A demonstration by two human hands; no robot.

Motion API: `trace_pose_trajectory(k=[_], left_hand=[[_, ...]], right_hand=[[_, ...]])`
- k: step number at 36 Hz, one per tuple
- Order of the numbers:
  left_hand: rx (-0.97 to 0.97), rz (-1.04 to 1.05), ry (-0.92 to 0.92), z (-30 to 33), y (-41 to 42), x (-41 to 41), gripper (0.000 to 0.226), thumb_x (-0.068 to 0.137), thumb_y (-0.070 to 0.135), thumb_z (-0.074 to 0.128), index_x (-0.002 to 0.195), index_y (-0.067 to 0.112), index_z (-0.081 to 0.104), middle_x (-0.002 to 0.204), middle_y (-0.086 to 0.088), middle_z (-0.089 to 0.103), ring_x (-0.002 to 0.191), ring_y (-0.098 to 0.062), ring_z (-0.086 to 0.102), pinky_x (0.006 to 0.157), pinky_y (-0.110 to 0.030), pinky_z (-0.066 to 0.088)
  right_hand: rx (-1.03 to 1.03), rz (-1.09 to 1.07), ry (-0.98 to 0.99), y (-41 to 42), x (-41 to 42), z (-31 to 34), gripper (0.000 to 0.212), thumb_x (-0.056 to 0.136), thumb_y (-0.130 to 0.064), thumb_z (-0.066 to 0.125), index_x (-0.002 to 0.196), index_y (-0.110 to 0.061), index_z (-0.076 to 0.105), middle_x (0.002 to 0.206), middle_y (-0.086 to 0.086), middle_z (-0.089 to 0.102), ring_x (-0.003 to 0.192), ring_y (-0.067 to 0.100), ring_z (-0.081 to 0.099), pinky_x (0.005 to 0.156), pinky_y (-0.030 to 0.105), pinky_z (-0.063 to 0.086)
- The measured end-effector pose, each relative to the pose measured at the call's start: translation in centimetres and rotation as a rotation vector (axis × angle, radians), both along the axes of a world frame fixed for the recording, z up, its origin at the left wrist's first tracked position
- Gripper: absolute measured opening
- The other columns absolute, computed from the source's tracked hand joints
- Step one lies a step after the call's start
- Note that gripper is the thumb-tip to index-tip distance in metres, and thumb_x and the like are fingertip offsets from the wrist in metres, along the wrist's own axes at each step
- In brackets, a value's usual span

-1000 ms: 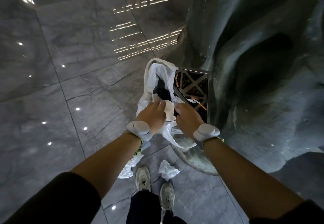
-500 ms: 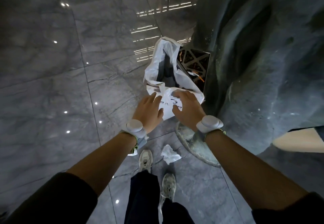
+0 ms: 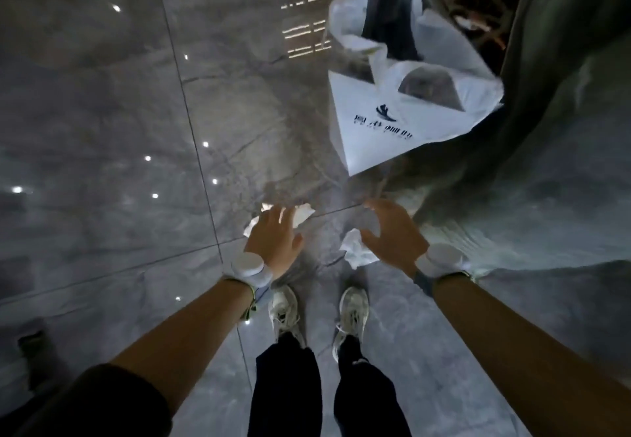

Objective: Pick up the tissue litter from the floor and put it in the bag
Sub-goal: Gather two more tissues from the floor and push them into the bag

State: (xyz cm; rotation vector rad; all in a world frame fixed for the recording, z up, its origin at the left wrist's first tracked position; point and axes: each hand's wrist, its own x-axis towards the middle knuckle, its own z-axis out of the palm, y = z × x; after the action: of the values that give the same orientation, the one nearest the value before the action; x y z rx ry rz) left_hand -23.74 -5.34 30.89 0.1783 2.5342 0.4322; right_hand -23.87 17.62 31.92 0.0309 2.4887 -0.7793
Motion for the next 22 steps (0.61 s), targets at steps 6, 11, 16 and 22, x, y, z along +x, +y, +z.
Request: trace_pose_trajectory(k=[6,11,16,22], left_hand=[[-0.054,0.023,-0.082,-8.8,-3.5,1.7,0.054,0.091,0.032,0.051,0.136,0.008,0.033,0.143,-0.02,0.038,0.128,-0.042,0.038,0.101,-0.051,0.043],[-0.102,0.039,-0.142,-16.8,-5.0,2.3,0.057,0.091,0.033,0.051,0.137,0.009,0.03,0.146,-0.018,0.035,0.129,-0.041,0.036,0.103,-0.053,0.041],[-0.13,0.042,-0.168,-26.0,-5.9,2.9,0.058,0.089,0.033,0.054,0.137,0.009,0.03,0.144,-0.019,0.035,0.127,-0.043,0.036,0.099,-0.054,0.042],[-0.134,0.05,-0.156,-34.8,-6.5,2.5,0.056,0.089,0.033,0.055,0.134,0.008,0.033,0.138,-0.023,0.041,0.121,-0.044,0.041,0.098,-0.055,0.042]], right_hand=[[0.076,0.005,-0.091,0.0,2.5,-8.8,0.062,0.082,-0.029,0.063,0.135,-0.015,0.035,0.14,0.014,0.046,0.126,0.031,0.045,0.108,0.041,0.037],[0.103,-0.01,-0.108,-0.3,4.1,-16.5,0.058,0.08,-0.019,0.065,0.131,-0.008,0.041,0.132,0.02,0.05,0.118,0.037,0.05,0.102,0.048,0.041],[0.127,-0.025,-0.11,-0.4,5.7,-25.8,0.057,0.078,-0.016,0.068,0.128,-0.003,0.043,0.127,0.023,0.052,0.113,0.04,0.051,0.099,0.052,0.041],[0.159,-0.034,-0.13,0.5,6.5,-34.7,0.063,0.075,-0.016,0.069,0.13,-0.009,0.04,0.132,0.021,0.047,0.12,0.039,0.045,0.104,0.05,0.037]])
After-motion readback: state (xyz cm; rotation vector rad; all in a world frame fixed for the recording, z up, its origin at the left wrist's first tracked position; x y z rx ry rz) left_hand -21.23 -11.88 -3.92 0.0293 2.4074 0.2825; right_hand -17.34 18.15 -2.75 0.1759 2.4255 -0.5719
